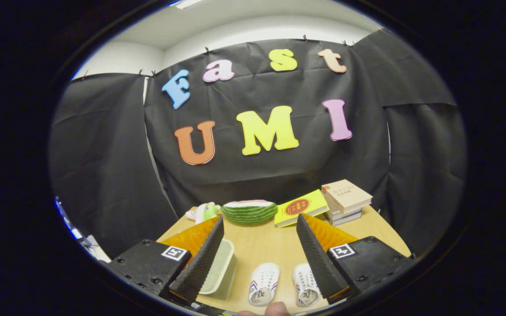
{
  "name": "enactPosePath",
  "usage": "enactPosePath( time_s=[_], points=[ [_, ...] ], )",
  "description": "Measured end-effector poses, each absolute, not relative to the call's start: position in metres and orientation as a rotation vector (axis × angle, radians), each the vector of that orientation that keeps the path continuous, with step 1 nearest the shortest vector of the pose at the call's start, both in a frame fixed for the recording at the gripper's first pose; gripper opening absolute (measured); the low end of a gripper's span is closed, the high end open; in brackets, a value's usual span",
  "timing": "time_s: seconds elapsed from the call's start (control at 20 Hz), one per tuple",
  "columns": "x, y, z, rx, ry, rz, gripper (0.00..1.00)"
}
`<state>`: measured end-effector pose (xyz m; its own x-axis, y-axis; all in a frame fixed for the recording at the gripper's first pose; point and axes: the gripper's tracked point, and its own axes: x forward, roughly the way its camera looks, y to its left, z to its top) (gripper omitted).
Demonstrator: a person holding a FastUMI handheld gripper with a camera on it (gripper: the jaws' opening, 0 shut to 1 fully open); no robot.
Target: Open the storage box then place both shoes into the box .Put the left shoe in first, then the right shoe, with the right side of both shoes facing outward in a uniform manner.
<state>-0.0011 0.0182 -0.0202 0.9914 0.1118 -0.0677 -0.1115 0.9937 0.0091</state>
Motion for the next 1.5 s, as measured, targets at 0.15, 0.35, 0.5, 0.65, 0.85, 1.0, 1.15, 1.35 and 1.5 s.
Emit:
enactPosePath(
  time_s=[0.15,0.35,0.5,0.65,0.85,1.0,1.15,1.35,1.5],
  points=[
    [-0.001,0.025,-0.021,-0.008,0.072,0.141,1.0],
    [0.001,0.038,-0.031,-0.011,0.104,0.197,1.0],
    [0.001,0.046,-0.043,-0.001,0.146,0.24,1.0],
    [0.001,0.064,-0.064,0.018,0.21,0.331,1.0],
    [-0.007,0.087,-0.109,0.036,0.366,0.492,1.0],
    [-0.016,0.103,-0.154,0.085,0.505,0.59,1.0],
    [-0.019,0.11,-0.188,0.146,0.604,0.622,1.0],
    [-0.009,0.115,-0.235,0.283,0.738,0.607,0.96],
    [-0.001,0.122,-0.247,0.41,0.798,0.59,0.87]
  ],
)
